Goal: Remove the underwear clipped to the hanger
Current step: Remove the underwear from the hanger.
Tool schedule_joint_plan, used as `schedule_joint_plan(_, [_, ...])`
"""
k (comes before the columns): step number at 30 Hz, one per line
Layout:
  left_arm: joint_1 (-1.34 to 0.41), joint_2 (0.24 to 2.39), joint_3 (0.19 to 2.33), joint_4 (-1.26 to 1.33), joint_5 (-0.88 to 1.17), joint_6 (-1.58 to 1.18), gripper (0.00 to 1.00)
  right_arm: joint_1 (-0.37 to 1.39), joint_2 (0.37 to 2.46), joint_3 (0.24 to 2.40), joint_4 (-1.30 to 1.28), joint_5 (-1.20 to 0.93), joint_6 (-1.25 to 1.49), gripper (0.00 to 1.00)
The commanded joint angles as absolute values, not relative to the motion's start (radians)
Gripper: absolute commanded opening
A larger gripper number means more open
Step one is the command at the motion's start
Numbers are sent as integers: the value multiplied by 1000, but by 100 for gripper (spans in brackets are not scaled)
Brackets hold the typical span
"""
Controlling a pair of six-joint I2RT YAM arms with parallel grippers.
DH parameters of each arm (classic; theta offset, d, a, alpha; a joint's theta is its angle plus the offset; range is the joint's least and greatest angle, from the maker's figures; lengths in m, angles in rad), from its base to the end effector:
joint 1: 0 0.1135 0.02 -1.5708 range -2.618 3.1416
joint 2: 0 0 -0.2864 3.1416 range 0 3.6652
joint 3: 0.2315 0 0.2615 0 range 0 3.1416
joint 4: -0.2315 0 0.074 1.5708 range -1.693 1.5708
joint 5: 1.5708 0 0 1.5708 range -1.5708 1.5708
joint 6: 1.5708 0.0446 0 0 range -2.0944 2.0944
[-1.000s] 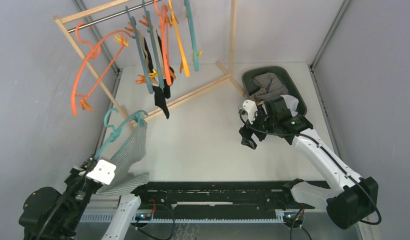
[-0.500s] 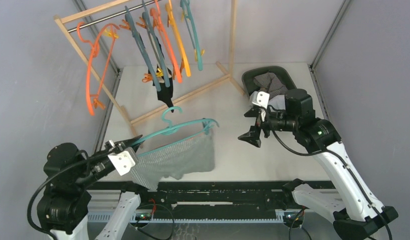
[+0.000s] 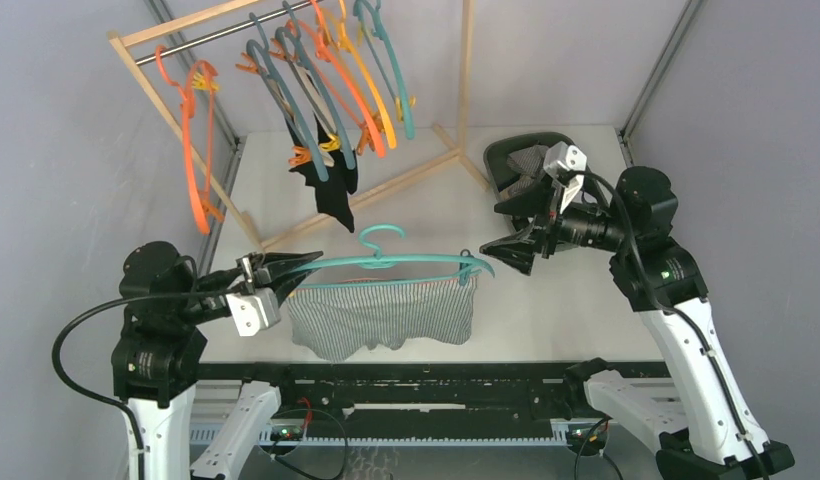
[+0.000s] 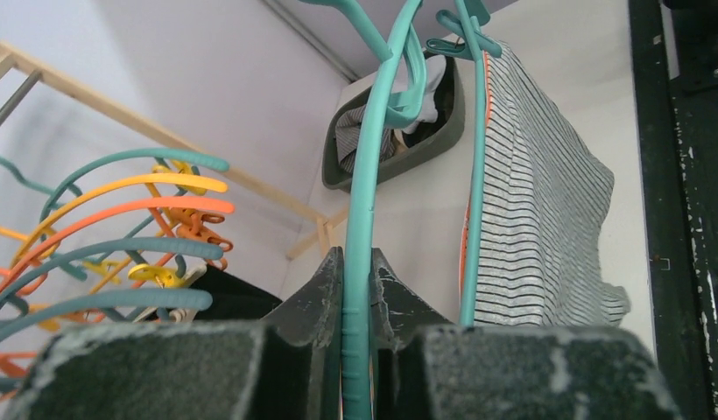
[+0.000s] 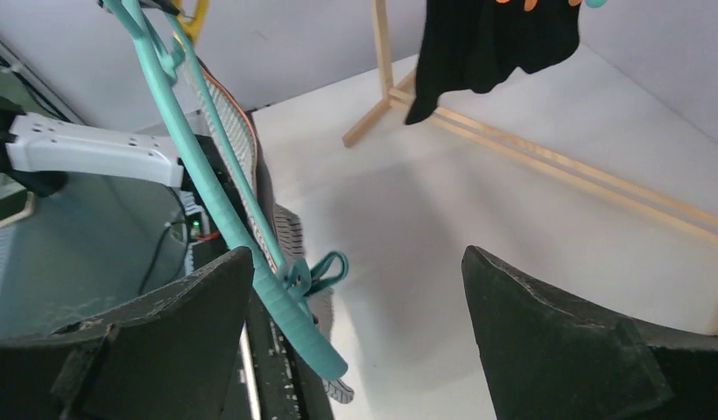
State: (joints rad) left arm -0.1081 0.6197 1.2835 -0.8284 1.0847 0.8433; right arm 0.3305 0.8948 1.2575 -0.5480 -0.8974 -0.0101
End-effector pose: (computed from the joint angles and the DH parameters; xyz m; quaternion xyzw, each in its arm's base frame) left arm 0.0394 -0.0439 0.4684 0.5959 0.4280 -0.1684 0.6583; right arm 0.1377 0.0841 0.4646 -0.3905 0.6363 0.4213 0.5148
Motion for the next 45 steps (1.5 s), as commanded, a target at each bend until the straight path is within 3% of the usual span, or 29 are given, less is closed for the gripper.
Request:
schedule_joint_plan(1, [-107,625,1240,-728,1187,896,0,299,932,1292,-476,-1022,145,87])
schedule_joint_plan(25, [-107,618,1149,-805,1262,896,0,357,1027,1129,-711,-1211,6,82])
schedule_joint_plan(26, [-107,618,1147,-805,1263,1300,0,358,1028,1123,-710,-1214,6,81])
schedule_joint_plan(27, [-106,619,1147,-805,1263,1353,0,358,1029,1118,-709,-1221,6,79])
schedule_joint_plan(33, [-109,624,1142,-805,1246,1407,0,357,1031,1093,-703,-1269,3,70])
schedule_joint_plan(45, [-108,628,1106,-804,1266,1466,0,359,1050,1081,-682,-1235,-1,66])
